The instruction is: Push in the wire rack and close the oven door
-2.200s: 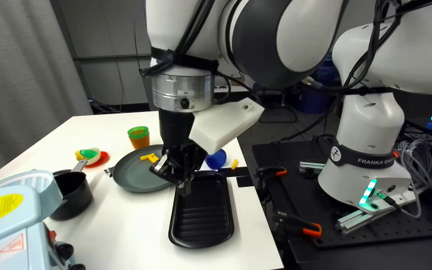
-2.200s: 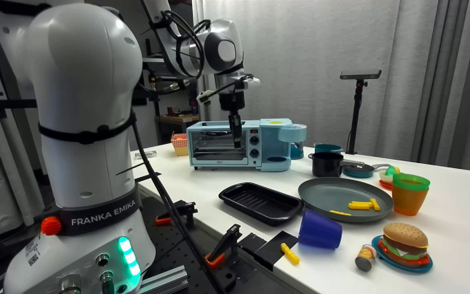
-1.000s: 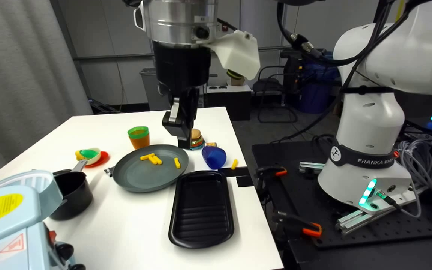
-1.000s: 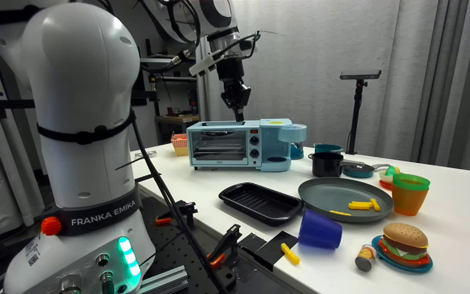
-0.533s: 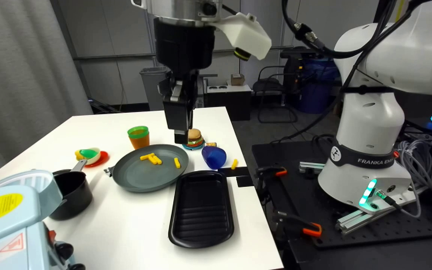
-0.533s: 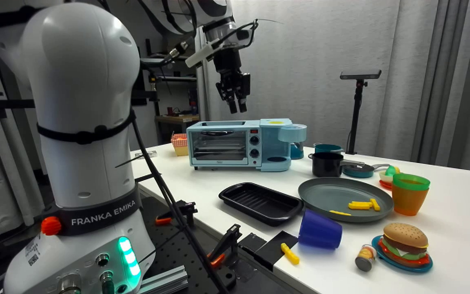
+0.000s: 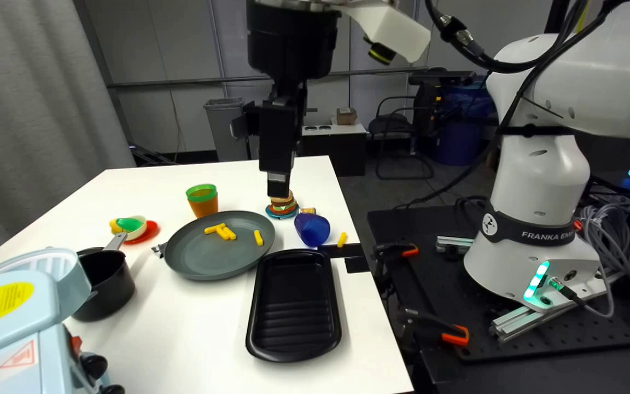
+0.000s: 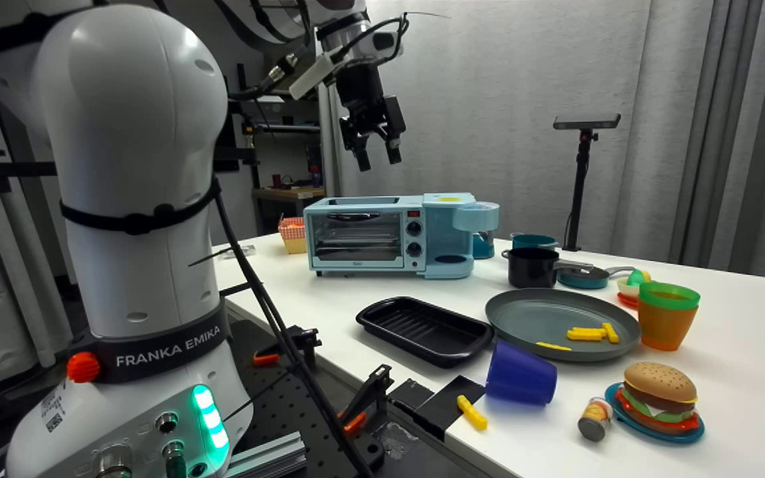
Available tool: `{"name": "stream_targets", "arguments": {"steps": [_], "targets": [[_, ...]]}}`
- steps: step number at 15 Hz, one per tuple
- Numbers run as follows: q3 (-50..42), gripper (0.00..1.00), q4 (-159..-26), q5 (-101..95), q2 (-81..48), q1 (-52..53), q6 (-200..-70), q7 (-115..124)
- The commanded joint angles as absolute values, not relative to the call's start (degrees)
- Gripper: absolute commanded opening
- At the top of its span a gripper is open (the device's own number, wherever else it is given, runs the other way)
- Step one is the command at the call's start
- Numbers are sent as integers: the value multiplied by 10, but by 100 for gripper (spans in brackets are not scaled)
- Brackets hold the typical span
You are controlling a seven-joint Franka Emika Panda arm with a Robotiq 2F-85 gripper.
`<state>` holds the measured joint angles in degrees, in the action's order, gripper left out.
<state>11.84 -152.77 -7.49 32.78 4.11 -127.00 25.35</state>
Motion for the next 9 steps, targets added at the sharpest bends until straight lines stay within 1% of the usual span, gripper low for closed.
{"name": "stream_targets", "arguments": {"steps": [1, 3, 4, 9], "targets": [[136, 100, -1563, -77, 408, 32, -1240, 276], [142, 100, -1575, -73, 434, 31, -1227, 290], [135, 100, -1546, -68, 374, 32, -1246, 269], [141, 100, -1562, -67, 404, 31, -1239, 277]]}}
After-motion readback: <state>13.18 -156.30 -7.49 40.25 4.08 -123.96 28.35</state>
